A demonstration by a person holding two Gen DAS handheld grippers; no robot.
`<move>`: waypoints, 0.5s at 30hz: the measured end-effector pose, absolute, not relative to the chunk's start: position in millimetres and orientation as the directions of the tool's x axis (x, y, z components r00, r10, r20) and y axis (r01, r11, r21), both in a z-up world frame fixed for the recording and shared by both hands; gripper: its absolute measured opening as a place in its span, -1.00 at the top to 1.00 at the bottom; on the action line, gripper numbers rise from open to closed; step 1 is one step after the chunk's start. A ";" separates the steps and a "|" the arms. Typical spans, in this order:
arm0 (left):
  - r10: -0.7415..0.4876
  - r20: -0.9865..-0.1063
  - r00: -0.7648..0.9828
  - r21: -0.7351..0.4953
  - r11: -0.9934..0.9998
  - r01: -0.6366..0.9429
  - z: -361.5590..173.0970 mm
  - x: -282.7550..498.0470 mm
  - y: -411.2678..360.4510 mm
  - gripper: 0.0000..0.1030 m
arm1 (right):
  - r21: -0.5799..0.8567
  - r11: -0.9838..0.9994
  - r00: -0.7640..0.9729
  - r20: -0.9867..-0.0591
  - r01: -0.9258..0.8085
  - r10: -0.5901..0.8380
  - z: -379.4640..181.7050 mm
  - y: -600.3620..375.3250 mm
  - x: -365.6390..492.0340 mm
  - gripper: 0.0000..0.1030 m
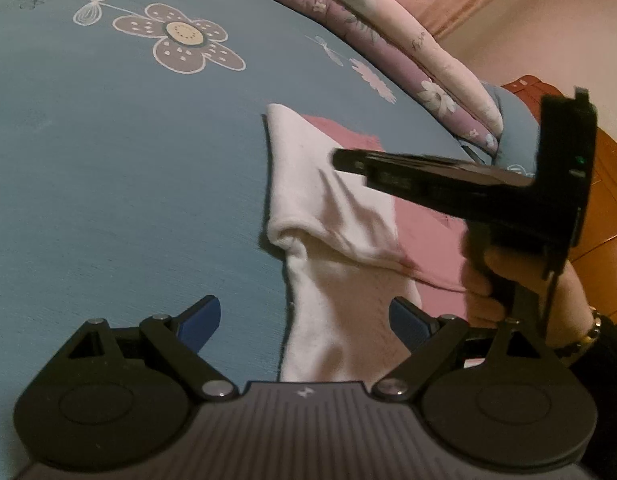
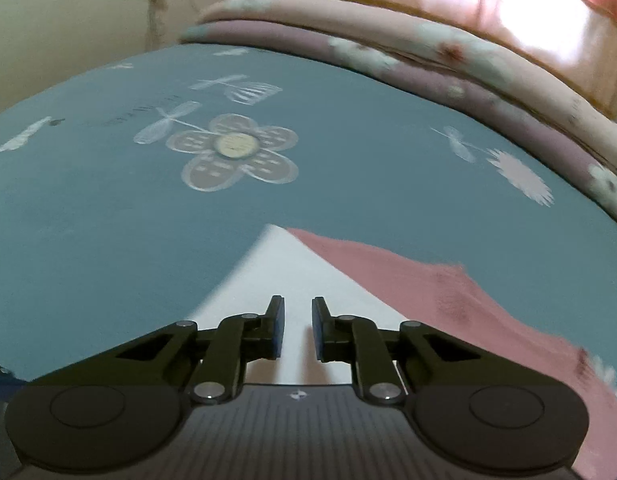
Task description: Fold clothes
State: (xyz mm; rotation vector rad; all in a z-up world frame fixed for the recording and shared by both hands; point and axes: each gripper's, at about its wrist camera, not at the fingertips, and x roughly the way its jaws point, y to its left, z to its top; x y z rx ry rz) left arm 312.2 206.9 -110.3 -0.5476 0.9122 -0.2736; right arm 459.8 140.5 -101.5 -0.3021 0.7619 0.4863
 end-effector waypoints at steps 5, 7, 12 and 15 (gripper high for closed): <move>-0.443 -0.682 0.582 -0.546 0.837 -0.003 -111.8 314.3 203.4 -0.78 | -0.111 0.820 0.595 -0.743 -0.561 0.306 -119.4 155.3 458.7 0.65; -0.442 -0.683 0.581 -0.545 0.839 -0.002 -111.9 314.6 202.8 -0.78 | -0.073 0.827 0.584 -0.742 -0.557 0.328 -109.7 151.4 461.4 0.65; -0.450 -0.682 0.577 -0.549 0.836 0.004 -114.0 316.5 200.5 -0.78 | -0.070 0.815 0.606 -0.706 -0.575 0.366 -101.0 158.2 472.3 0.65; -0.447 -0.685 0.576 -0.538 0.843 0.015 -112.8 315.7 198.4 -0.78 | -0.074 0.811 0.604 -0.707 -0.581 0.368 -110.5 165.9 487.9 0.65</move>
